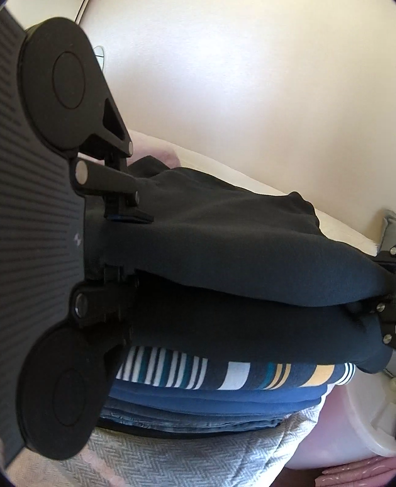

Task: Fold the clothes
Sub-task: 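Lift the folded sweater with both tools and carry it to the clothes stack, then lower the sweater onto the top of the blue clothes stack with both tools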

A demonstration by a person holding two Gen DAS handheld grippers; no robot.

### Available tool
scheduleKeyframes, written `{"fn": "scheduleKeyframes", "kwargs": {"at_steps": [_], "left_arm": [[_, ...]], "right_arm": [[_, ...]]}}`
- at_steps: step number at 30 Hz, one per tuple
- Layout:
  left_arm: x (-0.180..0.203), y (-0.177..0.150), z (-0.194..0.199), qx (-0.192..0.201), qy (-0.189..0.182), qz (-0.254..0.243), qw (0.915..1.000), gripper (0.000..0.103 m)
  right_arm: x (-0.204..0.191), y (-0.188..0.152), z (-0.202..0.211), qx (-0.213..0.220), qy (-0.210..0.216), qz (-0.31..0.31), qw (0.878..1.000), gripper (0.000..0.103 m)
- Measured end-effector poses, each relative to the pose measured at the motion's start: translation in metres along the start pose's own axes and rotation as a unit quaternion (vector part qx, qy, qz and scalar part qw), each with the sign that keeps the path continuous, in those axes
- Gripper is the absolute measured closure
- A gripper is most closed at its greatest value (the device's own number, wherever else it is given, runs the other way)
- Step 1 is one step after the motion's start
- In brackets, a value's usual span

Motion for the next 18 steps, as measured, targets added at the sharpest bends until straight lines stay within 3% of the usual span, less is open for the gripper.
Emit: {"fn": "scheduleKeyframes", "kwargs": {"at_steps": [4, 8, 11, 16, 18], "left_arm": [[0.001, 0.002, -0.004, 0.003, 0.005, -0.006, 1.0, 0.079], [-0.004, 0.002, -0.006, -0.002, -0.013, 0.014, 0.9998, 0.084], [0.007, -0.018, 0.026, -0.001, -0.021, 0.027, 0.9994, 0.083], [0.012, -0.025, 0.033, 0.009, -0.007, 0.017, 0.9998, 0.08], [0.01, -0.028, 0.036, 0.009, -0.006, 0.02, 0.9997, 0.078]], "right_arm": [[-0.006, -0.002, 0.006, -0.017, -0.014, 0.02, 1.0, 0.078], [-0.014, 0.0, -0.013, -0.028, -0.005, 0.0, 1.0, 0.08], [-0.022, -0.001, -0.011, -0.035, -0.009, 0.002, 0.999, 0.083], [-0.036, -0.004, -0.006, -0.047, -0.015, 0.009, 0.999, 0.083], [-0.029, 0.0, 0.0, -0.045, -0.006, -0.021, 0.999, 0.083]]}}
Point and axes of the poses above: each gripper's, at about its wrist camera, not at the fingertips, and z roughly against the way its jaws point, x to its right, y to its top, the point moved 6 cm from there along -z, roughly the way its jaws point, and after that the axes turned 13 degrees about -x, right-handed, at the moved point
